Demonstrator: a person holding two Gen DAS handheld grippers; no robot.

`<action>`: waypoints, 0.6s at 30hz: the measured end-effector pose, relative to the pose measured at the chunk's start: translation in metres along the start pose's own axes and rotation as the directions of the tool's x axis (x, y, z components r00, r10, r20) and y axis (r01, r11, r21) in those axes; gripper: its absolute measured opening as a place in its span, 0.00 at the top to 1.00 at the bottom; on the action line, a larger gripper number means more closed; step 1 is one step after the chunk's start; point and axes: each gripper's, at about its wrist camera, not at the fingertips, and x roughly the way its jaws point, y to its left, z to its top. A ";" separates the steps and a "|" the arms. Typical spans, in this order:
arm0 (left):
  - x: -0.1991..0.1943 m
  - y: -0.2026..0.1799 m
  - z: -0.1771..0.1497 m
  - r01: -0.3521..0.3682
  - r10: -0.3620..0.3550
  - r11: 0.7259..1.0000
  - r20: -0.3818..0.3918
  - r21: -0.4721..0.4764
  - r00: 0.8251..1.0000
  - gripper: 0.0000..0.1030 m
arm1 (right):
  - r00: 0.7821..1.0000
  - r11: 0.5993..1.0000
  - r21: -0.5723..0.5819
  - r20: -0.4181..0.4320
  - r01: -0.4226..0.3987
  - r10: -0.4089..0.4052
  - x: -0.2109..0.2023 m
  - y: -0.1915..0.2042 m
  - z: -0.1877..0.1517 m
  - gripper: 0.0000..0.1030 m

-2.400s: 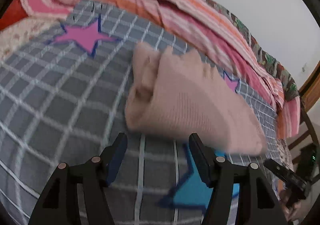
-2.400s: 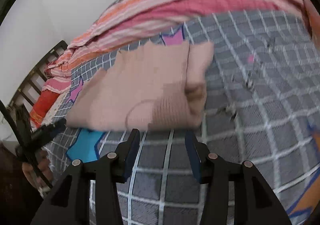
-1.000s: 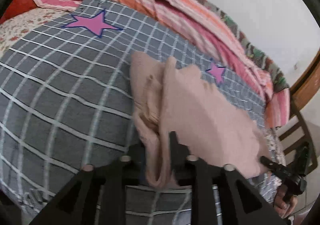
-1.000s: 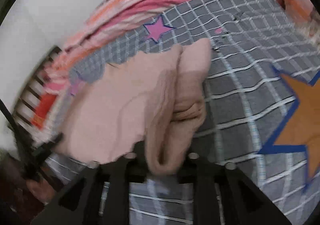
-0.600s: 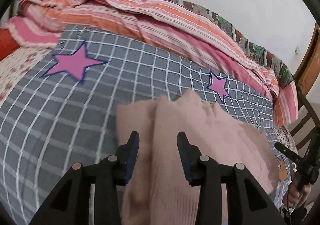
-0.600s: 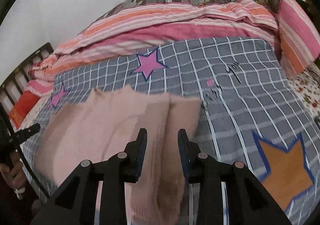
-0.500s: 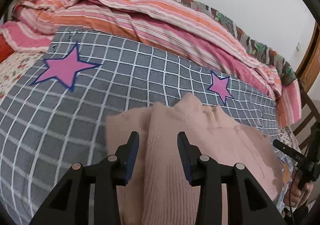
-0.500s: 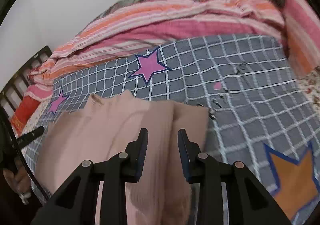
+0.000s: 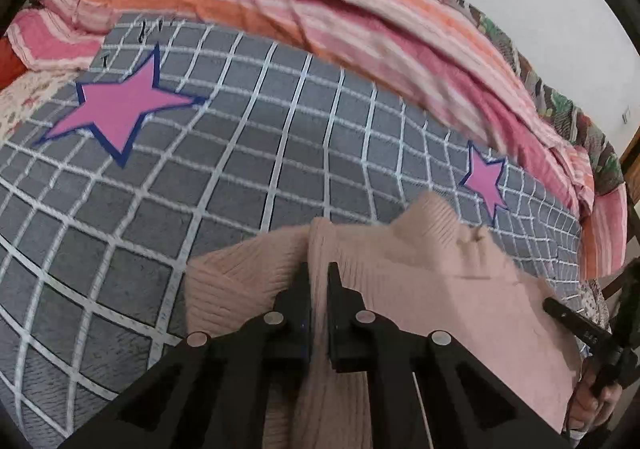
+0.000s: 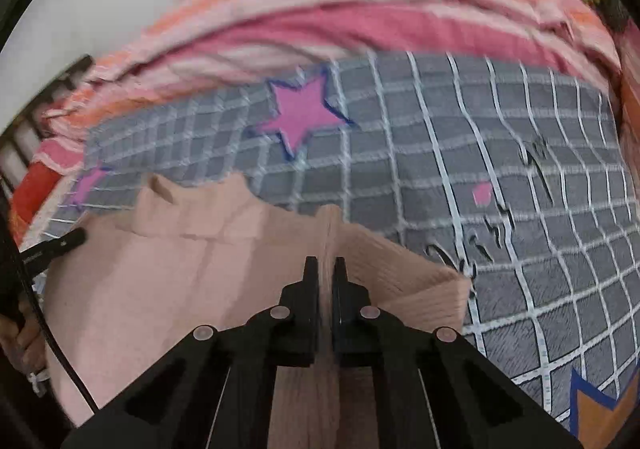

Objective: Fold small clothes

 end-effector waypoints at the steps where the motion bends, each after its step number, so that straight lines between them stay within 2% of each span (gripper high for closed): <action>1: 0.000 0.000 -0.001 -0.001 0.001 1.000 0.001 -0.001 1.000 0.93 | 0.999 1.000 0.013 -0.033 0.009 -0.009 0.010 -0.003 -0.001 0.95; 4: -0.009 -0.001 -0.002 0.020 -0.020 1.000 0.013 0.009 1.000 0.90 | 0.999 1.000 0.012 -0.039 0.016 -0.015 0.009 -0.002 -0.002 0.93; 7: -0.022 0.003 -0.004 0.028 -0.028 1.000 0.035 0.006 0.999 0.84 | 0.997 0.997 -0.008 0.001 0.072 -0.072 -0.014 0.011 -0.002 0.85; 9: -0.028 0.008 -0.003 0.046 -0.046 0.999 0.053 -0.002 0.998 0.73 | 0.996 0.997 -0.027 0.047 0.078 -0.077 -0.033 0.027 -0.006 0.75; 10: -0.031 0.010 -0.003 0.067 -0.067 0.998 0.058 -0.004 0.996 0.68 | 0.996 0.998 -0.040 0.071 0.051 -0.048 -0.044 0.040 -0.010 0.71; 11: -0.034 0.012 -0.003 0.088 -0.088 0.996 0.058 -0.004 0.994 0.57 | 0.996 0.998 -0.047 0.081 0.028 -0.024 -0.048 0.048 -0.012 0.64; 12: -0.036 0.013 -0.003 0.097 -0.097 0.995 0.062 -0.004 0.993 0.53 | 0.996 0.998 -0.058 0.087 0.000 0.005 -0.051 0.060 -0.016 0.62; 15: -0.047 0.020 -0.006 0.107 -0.106 0.994 0.094 -0.008 0.990 0.45 | 0.996 0.991 -0.113 0.050 -0.071 0.077 -0.044 0.099 -0.027 0.62; 18: -0.053 0.030 -0.007 0.112 -0.111 0.994 0.108 -0.011 0.988 0.44 | 0.998 0.987 -0.151 -0.034 -0.059 0.054 -0.010 0.134 -0.030 0.62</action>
